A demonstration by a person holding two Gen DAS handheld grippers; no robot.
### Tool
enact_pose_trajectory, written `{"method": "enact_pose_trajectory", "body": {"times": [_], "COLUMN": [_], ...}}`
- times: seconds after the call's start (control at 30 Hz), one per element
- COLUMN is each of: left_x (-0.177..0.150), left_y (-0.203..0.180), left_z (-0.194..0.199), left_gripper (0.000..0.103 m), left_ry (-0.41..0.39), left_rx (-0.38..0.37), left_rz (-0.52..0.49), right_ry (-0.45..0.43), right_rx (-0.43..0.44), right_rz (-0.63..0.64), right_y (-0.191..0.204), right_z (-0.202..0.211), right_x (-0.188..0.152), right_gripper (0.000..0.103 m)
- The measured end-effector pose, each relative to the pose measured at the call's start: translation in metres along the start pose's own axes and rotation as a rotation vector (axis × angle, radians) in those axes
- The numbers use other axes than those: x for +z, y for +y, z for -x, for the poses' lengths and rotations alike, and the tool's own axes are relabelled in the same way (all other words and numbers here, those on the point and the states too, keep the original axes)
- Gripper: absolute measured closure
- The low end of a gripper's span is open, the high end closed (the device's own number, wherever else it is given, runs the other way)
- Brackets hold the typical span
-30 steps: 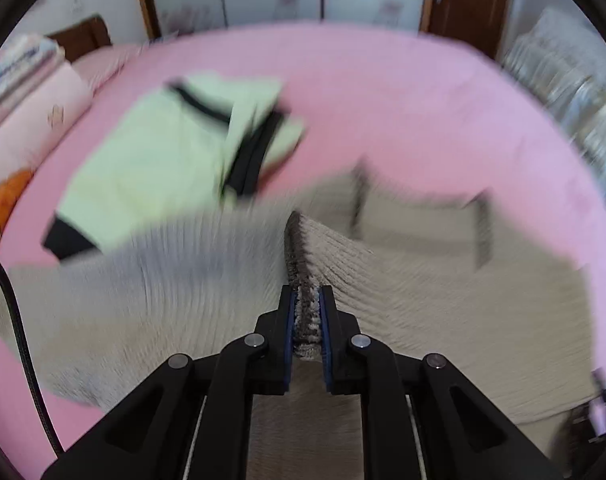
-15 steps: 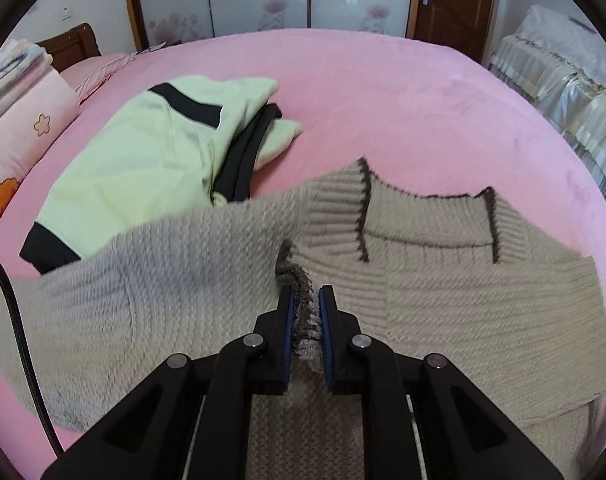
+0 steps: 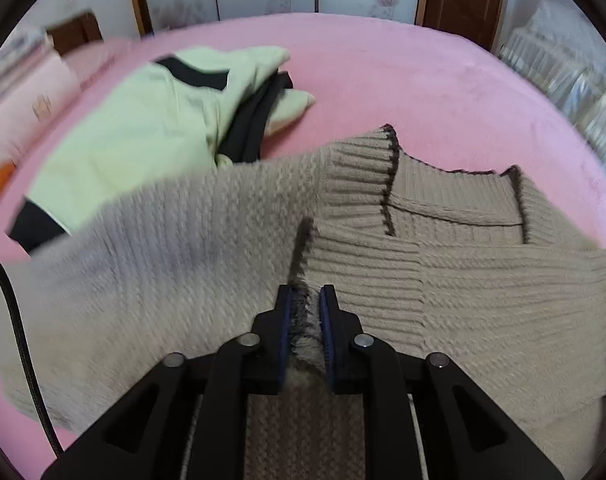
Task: Fold large clothes
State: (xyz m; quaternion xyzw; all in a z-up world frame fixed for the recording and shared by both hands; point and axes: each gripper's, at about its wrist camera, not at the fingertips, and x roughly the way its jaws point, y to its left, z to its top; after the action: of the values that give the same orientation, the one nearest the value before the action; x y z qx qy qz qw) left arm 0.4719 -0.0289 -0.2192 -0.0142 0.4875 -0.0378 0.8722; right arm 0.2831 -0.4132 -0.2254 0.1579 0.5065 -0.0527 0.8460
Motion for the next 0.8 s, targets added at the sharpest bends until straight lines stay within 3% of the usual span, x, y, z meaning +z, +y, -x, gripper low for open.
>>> {"method": "enact_pose_trajectory", "body": {"times": [0.1, 0.23, 0.33, 0.43, 0.5, 0.63, 0.8], "left_x": [0.007, 0.025, 0.032, 0.034, 0.029, 0.026, 0.029], "left_y": [0.018, 0.032, 0.03, 0.019, 0.009, -0.006, -0.012], "left_z": [0.014, 0.019, 0.007, -0.01, -0.021, -0.038, -0.034], "left_gripper": [0.075, 0.064, 0.064, 0.064, 0.064, 0.065, 0.065], "left_ry": [-0.031, -0.044, -0.011, 0.019, 0.025, 0.028, 0.036], "left_rx": [-0.088, -0.076, -0.069, -0.046, 0.013, 0.127, 0.154], "left_rz": [0.063, 0.1, 0.095, 0.066, 0.024, -0.051, -0.059], "right_ry": [-0.02, -0.052, -0.035, 0.0, 0.033, 0.021, -0.003], "right_rx": [0.076, 0.047, 0.043, -0.033, -0.058, -0.105, -0.112], "right_rz": [0.01, 0.023, -0.01, -0.014, -0.035, -0.044, -0.042], "right_y": [0.005, 0.012, 0.015, 0.02, 0.017, 0.011, 0.013], "right_z": [0.012, 0.01, -0.01, -0.041, -0.059, -0.07, -0.058], "right_x": [0.017, 0.045, 0.067, 0.088, 0.095, 0.098, 0.092], "right_gripper": [0.06, 0.043, 0.043, 0.043, 0.043, 0.046, 0.046]}}
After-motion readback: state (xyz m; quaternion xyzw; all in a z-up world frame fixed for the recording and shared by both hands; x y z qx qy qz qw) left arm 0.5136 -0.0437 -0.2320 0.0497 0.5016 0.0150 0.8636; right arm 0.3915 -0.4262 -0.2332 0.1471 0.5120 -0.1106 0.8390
